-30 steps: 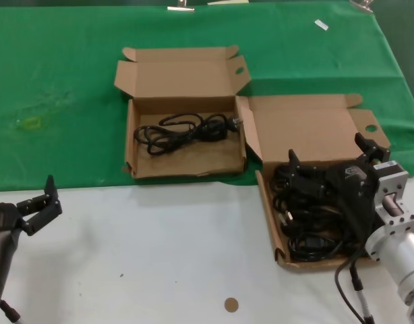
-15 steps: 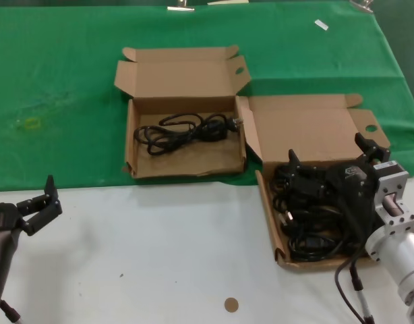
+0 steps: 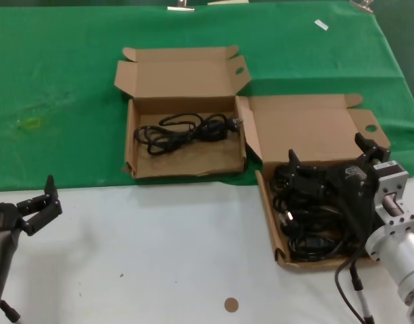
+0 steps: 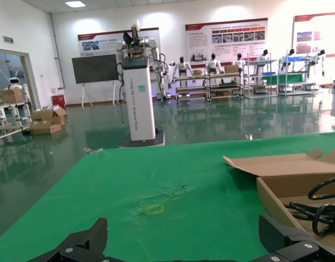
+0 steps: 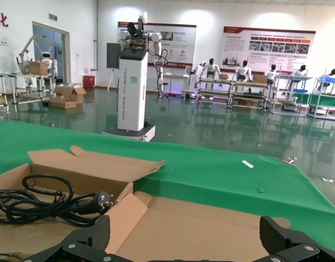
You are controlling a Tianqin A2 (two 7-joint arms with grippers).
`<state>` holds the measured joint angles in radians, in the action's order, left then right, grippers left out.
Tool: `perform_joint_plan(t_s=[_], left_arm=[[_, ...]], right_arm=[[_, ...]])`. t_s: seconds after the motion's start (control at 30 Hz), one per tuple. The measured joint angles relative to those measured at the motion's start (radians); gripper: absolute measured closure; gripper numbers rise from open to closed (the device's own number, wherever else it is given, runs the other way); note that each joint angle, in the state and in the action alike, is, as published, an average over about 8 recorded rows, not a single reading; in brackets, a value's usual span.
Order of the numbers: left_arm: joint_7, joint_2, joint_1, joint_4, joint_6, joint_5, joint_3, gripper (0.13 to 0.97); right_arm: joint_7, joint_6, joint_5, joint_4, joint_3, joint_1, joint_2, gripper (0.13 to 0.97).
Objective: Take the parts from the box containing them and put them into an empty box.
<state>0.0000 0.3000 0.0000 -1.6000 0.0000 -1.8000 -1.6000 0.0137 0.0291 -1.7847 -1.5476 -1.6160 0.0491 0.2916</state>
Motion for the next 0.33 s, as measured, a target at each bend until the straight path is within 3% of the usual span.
perform_joint_plan(t_s=[0.33], left_arm=[[0.0,0.0,0.0,0.0,0.0,0.0,0.0,0.132]], right_arm=[[0.0,0.0,0.0,0.0,0.0,0.0,0.0,0.129]])
